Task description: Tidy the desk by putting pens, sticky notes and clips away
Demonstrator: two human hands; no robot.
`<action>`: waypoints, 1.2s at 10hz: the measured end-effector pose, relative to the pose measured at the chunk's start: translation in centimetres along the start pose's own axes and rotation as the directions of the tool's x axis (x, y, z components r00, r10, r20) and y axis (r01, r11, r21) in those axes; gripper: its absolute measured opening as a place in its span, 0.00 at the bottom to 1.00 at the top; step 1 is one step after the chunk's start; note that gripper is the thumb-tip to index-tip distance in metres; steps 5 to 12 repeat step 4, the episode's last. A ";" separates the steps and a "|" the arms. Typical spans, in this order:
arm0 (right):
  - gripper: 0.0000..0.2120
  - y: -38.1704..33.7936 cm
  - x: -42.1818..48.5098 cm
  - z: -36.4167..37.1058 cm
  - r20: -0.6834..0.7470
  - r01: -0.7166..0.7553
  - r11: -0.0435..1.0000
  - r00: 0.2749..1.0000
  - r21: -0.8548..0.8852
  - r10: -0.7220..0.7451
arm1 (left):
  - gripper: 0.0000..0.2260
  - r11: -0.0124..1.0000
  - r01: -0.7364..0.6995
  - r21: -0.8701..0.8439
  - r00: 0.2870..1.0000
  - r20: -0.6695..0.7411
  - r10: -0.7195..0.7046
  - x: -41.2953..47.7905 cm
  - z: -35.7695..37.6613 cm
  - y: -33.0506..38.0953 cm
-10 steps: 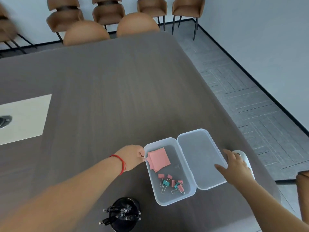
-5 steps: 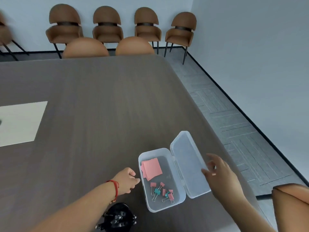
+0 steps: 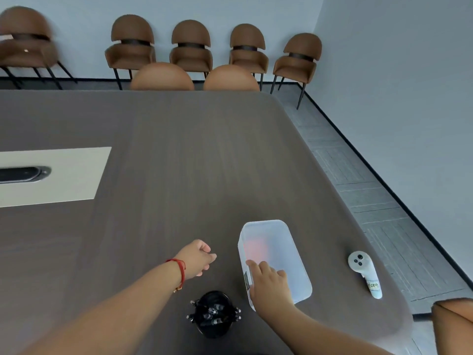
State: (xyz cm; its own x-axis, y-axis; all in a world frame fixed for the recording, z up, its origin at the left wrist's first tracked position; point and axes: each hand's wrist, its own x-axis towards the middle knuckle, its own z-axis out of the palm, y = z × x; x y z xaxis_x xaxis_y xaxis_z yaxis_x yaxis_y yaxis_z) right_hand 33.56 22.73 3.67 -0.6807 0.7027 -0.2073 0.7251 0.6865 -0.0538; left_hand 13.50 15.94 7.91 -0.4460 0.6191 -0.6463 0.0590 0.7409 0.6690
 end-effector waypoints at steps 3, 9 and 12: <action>0.26 -0.4 -1.0 0.4 0.137 0.022 0.997 0.991 -0.072 -0.012 | 0.12 0.998 -0.044 -0.033 0.999 -0.002 0.044 -1.7 -3.6 -2.0; 0.25 -1.5 -0.6 -3.7 0.121 -0.044 0.992 0.992 0.121 0.029 | 0.11 0.997 -0.070 -0.017 0.998 -0.002 0.070 -2.1 -4.7 -2.1; 0.25 -1.5 -0.6 -3.7 0.121 -0.044 0.992 0.992 0.121 0.029 | 0.11 0.997 -0.070 -0.017 0.998 -0.002 0.070 -2.1 -4.7 -2.1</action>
